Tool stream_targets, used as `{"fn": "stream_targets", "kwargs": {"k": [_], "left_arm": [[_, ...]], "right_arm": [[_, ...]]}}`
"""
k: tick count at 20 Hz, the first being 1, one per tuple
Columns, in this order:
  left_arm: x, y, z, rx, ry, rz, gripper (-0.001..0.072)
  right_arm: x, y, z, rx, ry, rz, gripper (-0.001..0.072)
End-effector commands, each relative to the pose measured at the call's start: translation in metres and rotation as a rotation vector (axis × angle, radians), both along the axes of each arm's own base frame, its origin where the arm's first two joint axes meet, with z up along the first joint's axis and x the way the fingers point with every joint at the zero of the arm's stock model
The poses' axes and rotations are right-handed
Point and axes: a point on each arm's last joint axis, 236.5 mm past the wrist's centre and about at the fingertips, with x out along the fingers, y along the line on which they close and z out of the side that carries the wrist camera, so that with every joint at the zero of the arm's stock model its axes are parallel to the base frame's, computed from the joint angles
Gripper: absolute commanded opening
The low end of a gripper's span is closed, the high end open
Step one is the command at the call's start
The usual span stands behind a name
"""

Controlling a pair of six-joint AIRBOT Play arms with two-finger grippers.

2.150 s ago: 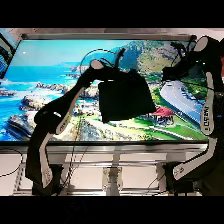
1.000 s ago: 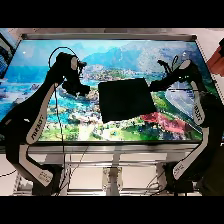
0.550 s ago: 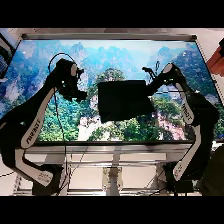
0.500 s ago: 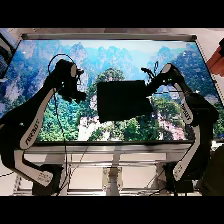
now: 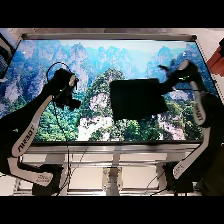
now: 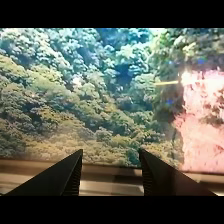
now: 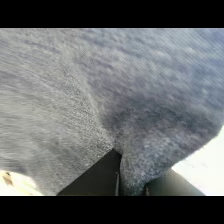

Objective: Fold the clothes and pants, and hang the long-sleeved shirts on hangers.

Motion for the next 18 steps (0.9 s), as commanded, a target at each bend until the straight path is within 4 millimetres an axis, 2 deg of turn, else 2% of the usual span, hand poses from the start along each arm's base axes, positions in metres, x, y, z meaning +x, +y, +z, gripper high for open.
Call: {"fn": "stream_targets", "kwargs": {"k": [1, 2, 4, 6, 8, 11, 12, 13, 14, 16, 18], "left_arm": [[0.015, -0.005, -0.004, -0.025, -0.074, -0.019, 0.0414], [0.024, -0.01, -0.004, -0.049, -0.112, -0.026, 0.0414], [0.034, -0.023, -0.006, -0.104, -0.157, -0.028, 0.0414], [0.039, -0.033, -0.007, -0.149, -0.177, -0.024, 0.0414], [0.039, -0.041, -0.008, -0.181, -0.18, -0.017, 0.0414], [0.039, -0.046, -0.009, -0.202, -0.18, -0.011, 0.0414], [0.04, -0.047, -0.008, -0.205, -0.186, -0.014, 0.0414], [0.042, -0.049, -0.008, -0.209, -0.196, -0.018, 0.0413], [0.045, -0.051, -0.008, -0.215, -0.21, -0.023, 0.0413], [0.052, -0.057, -0.007, -0.231, -0.239, -0.031, 0.0413], [0.055, -0.064, -0.007, -0.24, -0.256, -0.046, 0.0414]], "right_arm": [[-0.037, -0.117, 0.031, -0.06, 0.029, -0.281, 0.0014], [-0.053, -0.148, 0.039, -0.059, 0.038, -0.367, 0.0014], [-0.085, -0.196, 0.053, -0.057, 0.05, -0.532, 0.0014], [-0.112, -0.235, 0.065, -0.073, 0.034, -0.676, 0.0014], [-0.143, -0.264, 0.068, -0.104, 0.046, -0.788, 0.0014], [-0.191, -0.278, 0.05, -0.099, 0.136, -0.876, 0.0029], [-0.203, -0.275, 0.042, -0.076, 0.168, -0.896, 0.0132], [-0.215, -0.272, 0.032, -0.052, 0.203, -0.914, 0.0286], [-0.225, -0.268, 0.024, -0.031, 0.232, -0.93, 0.0339], [-0.24, -0.263, 0.017, -0.001, 0.272, -0.953, 0.0339], [-0.245, -0.267, 0.027, -0.016, 0.244, -0.976, 0.0339]]}}
